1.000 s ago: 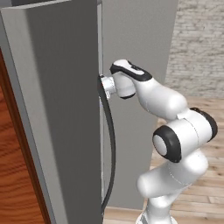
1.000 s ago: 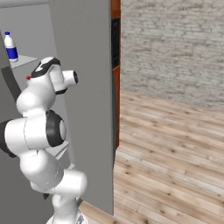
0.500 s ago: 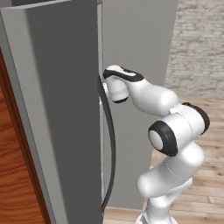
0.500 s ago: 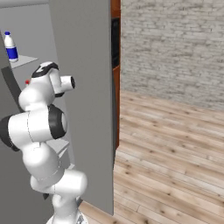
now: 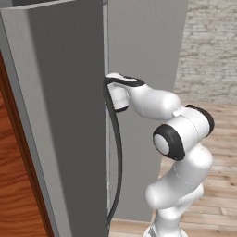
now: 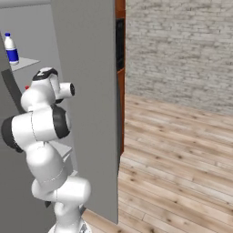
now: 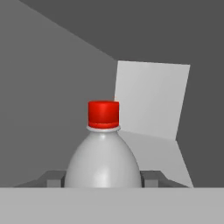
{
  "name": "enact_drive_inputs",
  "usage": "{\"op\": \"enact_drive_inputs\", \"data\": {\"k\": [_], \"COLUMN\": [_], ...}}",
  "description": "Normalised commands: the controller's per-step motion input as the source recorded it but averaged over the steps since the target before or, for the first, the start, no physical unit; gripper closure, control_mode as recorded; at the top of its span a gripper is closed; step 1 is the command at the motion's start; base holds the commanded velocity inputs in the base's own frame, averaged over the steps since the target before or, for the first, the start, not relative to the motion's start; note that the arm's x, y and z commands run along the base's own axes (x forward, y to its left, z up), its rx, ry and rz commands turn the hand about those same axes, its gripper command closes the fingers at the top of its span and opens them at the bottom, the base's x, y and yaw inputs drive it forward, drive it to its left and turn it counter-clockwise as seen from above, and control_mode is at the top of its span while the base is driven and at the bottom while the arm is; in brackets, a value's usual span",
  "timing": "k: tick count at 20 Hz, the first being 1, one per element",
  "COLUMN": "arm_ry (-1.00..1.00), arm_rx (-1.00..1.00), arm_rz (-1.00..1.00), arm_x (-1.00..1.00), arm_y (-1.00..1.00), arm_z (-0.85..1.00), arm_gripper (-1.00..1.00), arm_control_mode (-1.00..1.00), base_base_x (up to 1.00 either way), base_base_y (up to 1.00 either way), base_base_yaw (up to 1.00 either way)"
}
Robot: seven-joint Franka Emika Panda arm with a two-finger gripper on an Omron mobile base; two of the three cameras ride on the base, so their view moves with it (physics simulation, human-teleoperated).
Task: Take the bottled waters from the counter and place them in the freezer to freeze. Close the freezer door after placing the bottles.
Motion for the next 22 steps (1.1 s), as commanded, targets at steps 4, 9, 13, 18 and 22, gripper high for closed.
{"op": "enact_drive_inputs", "data": {"k": [4, 9, 13, 18, 22], "arm_ry": [-0.01, 0.00, 0.00, 0.00, 0.00], "arm_rx": [0.03, 0.06, 0.02, 0.00, 0.00], "arm_rz": [-0.03, 0.00, 0.00, 0.00, 0.00], "arm_x": [0.13, 0.04, 0.32, 0.33, 0.13], "arm_y": [0.14, 0.11, 0.00, 0.00, 0.19], "arm_z": [-0.09, -0.02, -0.19, -0.10, -0.18], "arm_gripper": [1.00, 1.00, 1.00, 1.00, 1.00], "arm_control_mode": [-1.00, -1.00, -1.00, -1.00, -1.00], "base_base_x": [0.00, 0.00, 0.00, 0.00, 0.00], "base_base_y": [0.00, 0.00, 0.00, 0.00, 0.00], "base_base_yaw": [0.00, 0.00, 0.00, 0.00, 0.00]}}
